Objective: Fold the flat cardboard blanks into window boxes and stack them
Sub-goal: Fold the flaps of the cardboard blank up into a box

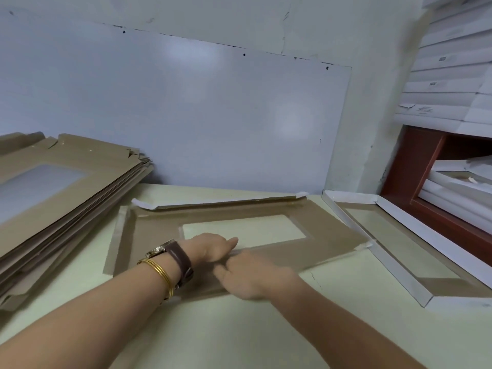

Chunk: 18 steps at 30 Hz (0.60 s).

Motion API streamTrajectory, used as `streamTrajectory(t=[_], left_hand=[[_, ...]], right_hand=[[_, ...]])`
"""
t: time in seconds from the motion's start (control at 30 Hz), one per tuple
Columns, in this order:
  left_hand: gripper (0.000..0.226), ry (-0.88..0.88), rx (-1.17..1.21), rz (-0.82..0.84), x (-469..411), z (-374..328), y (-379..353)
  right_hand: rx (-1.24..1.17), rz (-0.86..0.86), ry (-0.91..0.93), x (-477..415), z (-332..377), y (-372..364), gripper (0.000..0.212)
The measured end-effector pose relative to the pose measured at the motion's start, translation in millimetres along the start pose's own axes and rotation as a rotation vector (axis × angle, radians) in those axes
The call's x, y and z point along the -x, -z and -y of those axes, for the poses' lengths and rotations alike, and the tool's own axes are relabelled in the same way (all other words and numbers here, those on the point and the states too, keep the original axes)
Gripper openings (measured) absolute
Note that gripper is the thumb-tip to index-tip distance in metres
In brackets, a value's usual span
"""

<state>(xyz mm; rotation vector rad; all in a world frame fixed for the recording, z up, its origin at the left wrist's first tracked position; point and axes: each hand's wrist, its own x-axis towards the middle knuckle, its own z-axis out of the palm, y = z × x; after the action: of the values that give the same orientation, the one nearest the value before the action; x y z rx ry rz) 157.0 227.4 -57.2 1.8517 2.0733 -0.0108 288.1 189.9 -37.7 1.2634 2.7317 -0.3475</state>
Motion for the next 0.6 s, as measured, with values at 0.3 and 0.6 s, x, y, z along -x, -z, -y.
streamTrajectory(t=[0.3,0.6], left_hand=[[0.042,-0.168,0.112,-0.064,1,34,-8],[0.048,-0.106,-0.100,-0.012,-6,42,-2]], right_hand=[[-0.076,0.200,-0.026,25,-72,38,0.071],[0.070,0.100,-0.063,47,-144,18,0.038]])
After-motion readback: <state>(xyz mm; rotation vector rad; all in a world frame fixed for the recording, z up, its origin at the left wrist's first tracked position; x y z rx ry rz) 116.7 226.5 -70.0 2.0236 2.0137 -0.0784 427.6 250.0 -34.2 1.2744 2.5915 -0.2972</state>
